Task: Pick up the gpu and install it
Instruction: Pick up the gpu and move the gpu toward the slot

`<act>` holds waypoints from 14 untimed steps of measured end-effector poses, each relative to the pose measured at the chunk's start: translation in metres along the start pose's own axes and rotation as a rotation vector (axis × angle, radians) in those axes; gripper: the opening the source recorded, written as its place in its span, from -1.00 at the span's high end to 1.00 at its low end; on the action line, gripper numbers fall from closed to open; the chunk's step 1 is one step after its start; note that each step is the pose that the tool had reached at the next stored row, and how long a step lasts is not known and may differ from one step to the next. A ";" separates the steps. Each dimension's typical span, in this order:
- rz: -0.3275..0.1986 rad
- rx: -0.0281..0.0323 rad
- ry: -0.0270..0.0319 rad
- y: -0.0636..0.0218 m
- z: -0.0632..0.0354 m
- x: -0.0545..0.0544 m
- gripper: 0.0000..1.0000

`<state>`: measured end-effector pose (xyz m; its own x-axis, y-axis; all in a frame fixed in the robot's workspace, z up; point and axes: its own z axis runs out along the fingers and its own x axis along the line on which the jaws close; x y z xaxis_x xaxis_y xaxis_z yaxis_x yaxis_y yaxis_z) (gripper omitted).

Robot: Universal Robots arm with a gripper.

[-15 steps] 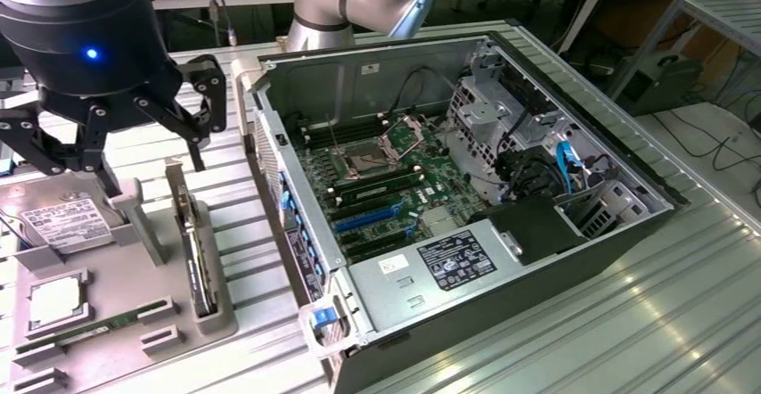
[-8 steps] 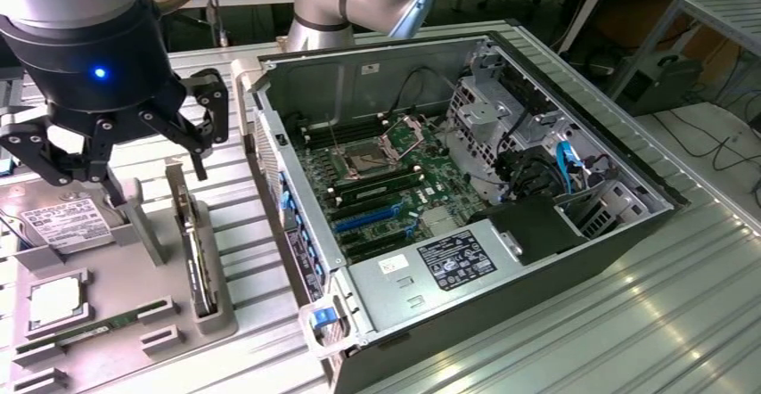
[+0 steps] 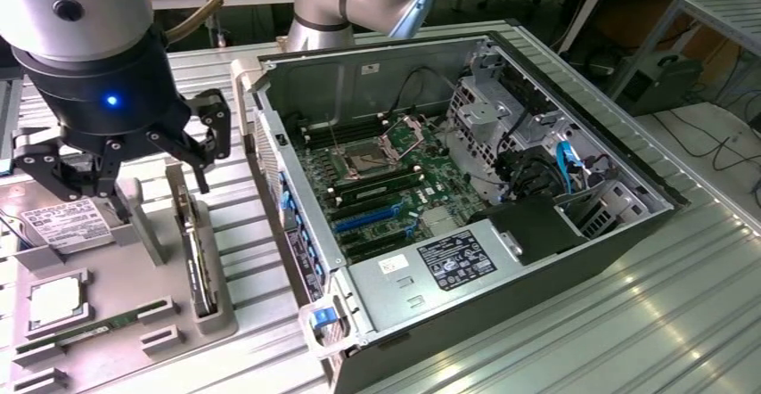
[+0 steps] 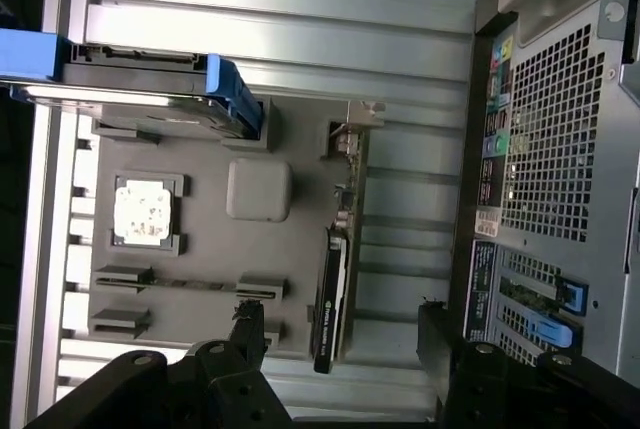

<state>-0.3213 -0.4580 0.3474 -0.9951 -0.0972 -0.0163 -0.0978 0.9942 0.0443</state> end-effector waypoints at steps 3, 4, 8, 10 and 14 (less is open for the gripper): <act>0.000 -0.0002 0.0022 -0.0002 0.0051 0.000 -0.45; 0.000 -0.0003 0.0029 -0.0003 0.0068 0.000 -0.45; 0.000 -0.0004 0.0043 -0.0006 0.0143 0.000 -0.45; 0.000 -0.0004 0.0043 -0.0008 0.0179 0.000 -0.45; 0.000 -0.0004 0.0044 -0.0012 0.0263 0.000 -0.45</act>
<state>-0.3213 -0.4580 0.3211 -0.9952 -0.0971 -0.0119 -0.0975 0.9942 0.0447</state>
